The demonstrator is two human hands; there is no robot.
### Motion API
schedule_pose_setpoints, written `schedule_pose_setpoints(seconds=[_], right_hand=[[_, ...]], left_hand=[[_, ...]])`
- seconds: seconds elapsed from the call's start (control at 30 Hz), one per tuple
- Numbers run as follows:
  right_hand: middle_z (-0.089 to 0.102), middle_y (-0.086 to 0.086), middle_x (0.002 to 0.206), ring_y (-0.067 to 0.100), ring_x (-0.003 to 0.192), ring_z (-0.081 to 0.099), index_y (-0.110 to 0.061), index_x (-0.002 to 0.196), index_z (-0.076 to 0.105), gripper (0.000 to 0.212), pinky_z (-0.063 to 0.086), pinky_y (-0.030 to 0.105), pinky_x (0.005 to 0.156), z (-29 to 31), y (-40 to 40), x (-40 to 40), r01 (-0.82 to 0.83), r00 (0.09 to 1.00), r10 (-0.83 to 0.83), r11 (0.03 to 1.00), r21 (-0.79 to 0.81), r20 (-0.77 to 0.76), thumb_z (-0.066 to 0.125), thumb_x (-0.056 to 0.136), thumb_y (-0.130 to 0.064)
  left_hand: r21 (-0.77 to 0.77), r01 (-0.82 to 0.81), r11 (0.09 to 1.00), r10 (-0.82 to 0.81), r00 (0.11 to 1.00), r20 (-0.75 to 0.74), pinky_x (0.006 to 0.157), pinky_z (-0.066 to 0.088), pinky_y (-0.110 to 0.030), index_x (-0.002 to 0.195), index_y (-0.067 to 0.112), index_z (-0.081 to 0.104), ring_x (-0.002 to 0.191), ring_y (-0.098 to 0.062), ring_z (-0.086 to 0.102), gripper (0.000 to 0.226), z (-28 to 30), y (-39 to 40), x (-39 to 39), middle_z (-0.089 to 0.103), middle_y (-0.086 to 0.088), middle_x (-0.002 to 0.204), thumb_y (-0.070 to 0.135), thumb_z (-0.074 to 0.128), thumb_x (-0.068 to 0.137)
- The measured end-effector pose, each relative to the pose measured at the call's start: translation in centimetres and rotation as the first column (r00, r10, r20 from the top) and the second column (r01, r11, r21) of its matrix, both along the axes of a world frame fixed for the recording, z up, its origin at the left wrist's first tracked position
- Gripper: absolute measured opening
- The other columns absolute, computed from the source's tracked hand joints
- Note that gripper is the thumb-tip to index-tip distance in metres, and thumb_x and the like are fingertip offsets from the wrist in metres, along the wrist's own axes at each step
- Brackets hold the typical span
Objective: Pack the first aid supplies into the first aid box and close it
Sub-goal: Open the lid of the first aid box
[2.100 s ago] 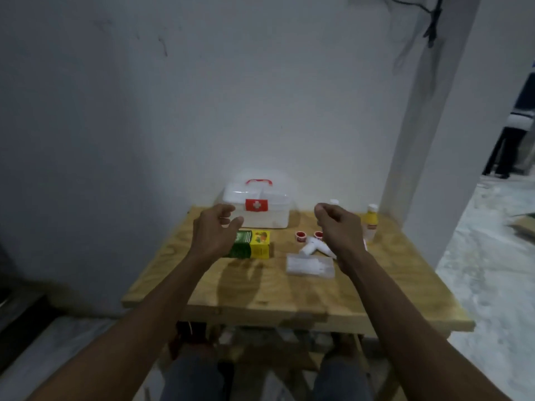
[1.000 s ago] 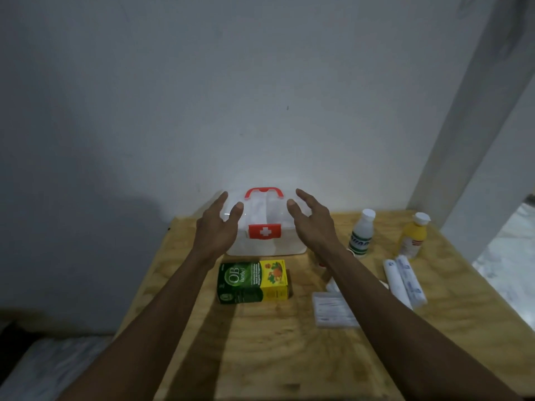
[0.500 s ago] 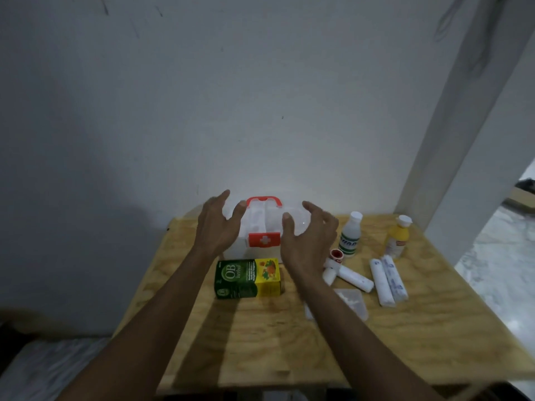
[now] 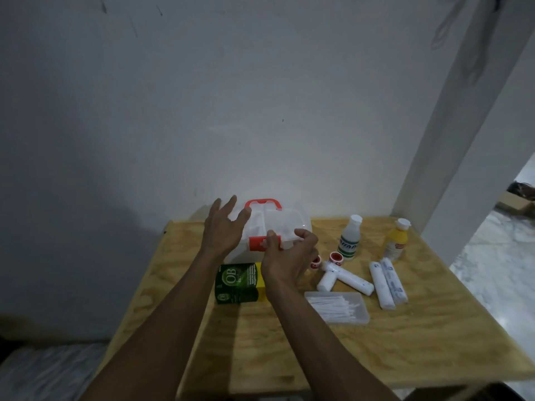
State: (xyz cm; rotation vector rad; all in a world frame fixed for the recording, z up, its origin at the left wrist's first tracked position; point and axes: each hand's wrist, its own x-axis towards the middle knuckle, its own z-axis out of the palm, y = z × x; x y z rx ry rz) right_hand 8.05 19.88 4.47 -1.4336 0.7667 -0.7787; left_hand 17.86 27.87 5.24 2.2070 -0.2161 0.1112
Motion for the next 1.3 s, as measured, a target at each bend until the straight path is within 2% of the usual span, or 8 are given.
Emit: schedule_pose_setpoints(seconds=[0.07, 0.2, 0.37, 0.5, 0.6, 0.77, 1.07, 1.3], right_hand=[[0.043, 0.01, 0.129, 0.022, 0.111, 0.049, -0.022, 0.116, 0.039, 0.046, 0.039, 0.012, 0.069, -0.3, -0.2, -0.1, -0.005, 1.0, 0.005, 1.0, -0.028, 0.018, 0.073, 0.086, -0.023], [0.049, 0.003, 0.11, 0.02, 0.101, 0.053, -0.026, 0.108, 0.043, 0.039, 0.047, 0.026, 0.074, -0.4, -0.6, -0.2, -0.007, 0.999, 0.014, 0.988, -0.152, 0.045, 0.073, 0.085, -0.022], [0.057, -0.001, 0.106, 0.011, 0.089, 0.062, -0.02, 0.1, 0.066, 0.021, 0.043, 0.001, 0.064, -0.2, -2.3, -1.6, -0.202, 0.975, 0.223, 0.905, -0.373, 0.016, 0.074, 0.085, -0.031], [0.064, 0.002, 0.105, 0.01, 0.086, 0.064, -0.009, 0.108, 0.071, 0.038, 0.048, 0.005, 0.071, 0.0, -4.5, -1.8, -0.369, 0.907, 0.419, 0.737, -0.566, -0.047, 0.081, 0.077, -0.028], [0.065, 0.01, 0.101, 0.015, 0.083, 0.061, -0.004, 0.106, 0.073, 0.032, 0.043, 0.006, 0.074, 0.2, -5.9, -0.7, -0.396, 0.886, 0.441, 0.562, -0.726, -0.142, 0.08, 0.078, -0.018], [0.07, 0.0, 0.106, 0.024, 0.099, 0.056, -0.02, 0.095, 0.076, 0.023, 0.046, 0.04, 0.076, 0.5, -7.6, 0.5, -0.327, 0.922, 0.306, 0.289, -0.9, -0.237, 0.072, 0.083, -0.039], [0.074, -0.008, 0.094, 0.02, 0.093, 0.061, -0.024, 0.09, 0.075, 0.023, 0.046, 0.037, 0.076, 3.1, -8.1, 1.0, -0.311, 0.908, 0.367, 0.263, -0.913, -0.204, 0.067, 0.085, -0.045], [0.072, 0.003, 0.092, 0.023, 0.087, 0.061, -0.019, 0.101, 0.071, 0.025, 0.045, 0.034, 0.07, 7.6, -8.6, 2.8, -0.307, 0.912, 0.362, 0.295, -0.905, -0.192, 0.064, 0.091, -0.041]], left_hand=[[-0.007, 0.001, 1.0, 0.0, 1.0, 0.009, 0.117, 0.019, -0.045, 0.15, 0.032, 0.033, 0.148, -0.026, 0.019, 0.061, -0.1, 0.0, 0.0, 0.016, -0.002, 0.163, 0.055, 0.045, 0.095], [-0.001, 0.003, 1.0, -0.003, 1.0, 0.008, 0.118, 0.018, -0.045, 0.15, 0.032, 0.034, 0.149, -0.026, 0.018, 0.06, -0.2, 0.0, 0.2, 0.017, -0.002, 0.163, 0.055, 0.044, 0.095], [-0.005, 0.019, 1.0, -0.019, 1.0, 0.0, 0.117, 0.018, -0.046, 0.149, 0.033, 0.034, 0.149, -0.025, 0.018, 0.061, -0.2, 0.3, 0.2, 0.016, -0.002, 0.163, 0.057, 0.045, 0.094], [0.011, 0.016, 1.0, -0.016, 1.0, -0.003, 0.117, 0.019, -0.046, 0.149, 0.035, 0.033, 0.149, -0.026, 0.017, 0.062, -0.1, 0.3, 0.2, 0.016, -0.002, 0.163, 0.059, 0.044, 0.093], [0.01, 0.031, 0.999, -0.031, 1.0, 0.0, 0.117, 0.018, -0.048, 0.149, 0.035, 0.034, 0.149, -0.026, 0.018, 0.062, 0.0, 0.4, 0.0, 0.017, -0.003, 0.163, 0.059, 0.044, 0.093], [0.023, 0.049, 0.999, -0.049, 0.999, -0.006, 0.118, 0.016, -0.046, 0.15, 0.033, 0.032, 0.149, -0.025, 0.015, 0.064, 0.3, 0.6, -0.3, 0.017, -0.003, 0.163, 0.061, 0.04, 0.093], [-0.18, -0.034, 0.983, 0.03, 0.999, -0.023, 0.115, 0.024, -0.044, 0.15, 0.026, 0.033, 0.144, -0.027, 0.03, 0.064, 1.7, 0.9, -1.4, 0.031, -0.005, 0.158, 0.058, 0.038, 0.096], [-0.292, -0.066, 0.954, 0.05, 0.997, -0.063, 0.114, 0.024, -0.042, 0.154, 0.022, 0.02, 0.143, -0.028, 0.03, 0.075, 2.5, 1.1, -1.8, 0.026, -0.007, 0.16, 0.065, 0.029, 0.093]])
